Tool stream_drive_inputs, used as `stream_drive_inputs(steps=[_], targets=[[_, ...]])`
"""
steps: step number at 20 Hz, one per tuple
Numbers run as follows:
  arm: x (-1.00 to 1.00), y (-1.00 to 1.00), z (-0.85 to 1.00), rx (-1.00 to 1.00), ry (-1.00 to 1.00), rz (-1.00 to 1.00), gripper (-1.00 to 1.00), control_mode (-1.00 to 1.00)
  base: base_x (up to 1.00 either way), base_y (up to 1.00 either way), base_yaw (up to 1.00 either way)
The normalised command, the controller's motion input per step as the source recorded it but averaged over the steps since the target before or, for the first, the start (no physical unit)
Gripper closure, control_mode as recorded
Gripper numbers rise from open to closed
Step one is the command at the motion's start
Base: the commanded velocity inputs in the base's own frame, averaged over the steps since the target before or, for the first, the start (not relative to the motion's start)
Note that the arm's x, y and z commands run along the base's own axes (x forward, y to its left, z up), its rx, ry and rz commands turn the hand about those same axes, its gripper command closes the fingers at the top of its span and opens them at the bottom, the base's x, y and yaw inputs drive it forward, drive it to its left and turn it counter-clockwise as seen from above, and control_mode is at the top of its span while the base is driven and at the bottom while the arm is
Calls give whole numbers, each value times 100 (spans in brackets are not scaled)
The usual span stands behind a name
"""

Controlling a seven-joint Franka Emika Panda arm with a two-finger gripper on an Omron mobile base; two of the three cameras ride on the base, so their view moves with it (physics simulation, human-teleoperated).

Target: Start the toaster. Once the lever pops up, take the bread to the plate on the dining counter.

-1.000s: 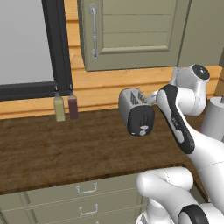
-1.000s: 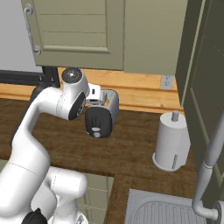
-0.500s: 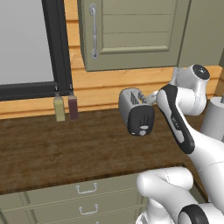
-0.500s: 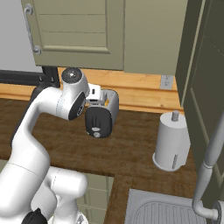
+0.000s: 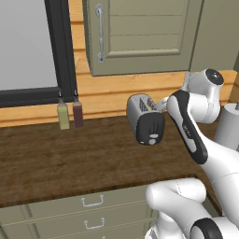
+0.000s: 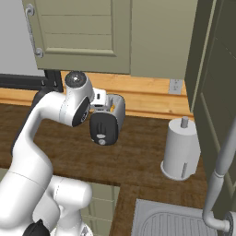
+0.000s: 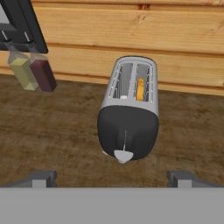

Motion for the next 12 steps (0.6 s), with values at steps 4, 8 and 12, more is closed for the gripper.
stream_drive_inputs(steps=[4,8,12], targets=[[0,0,0,0,0,0,-100,-100,0,0,0],[0,0,0,0,0,0,-100,-100,0,0,0],[0,0,0,0,0,0,-100,-100,0,0,0]])
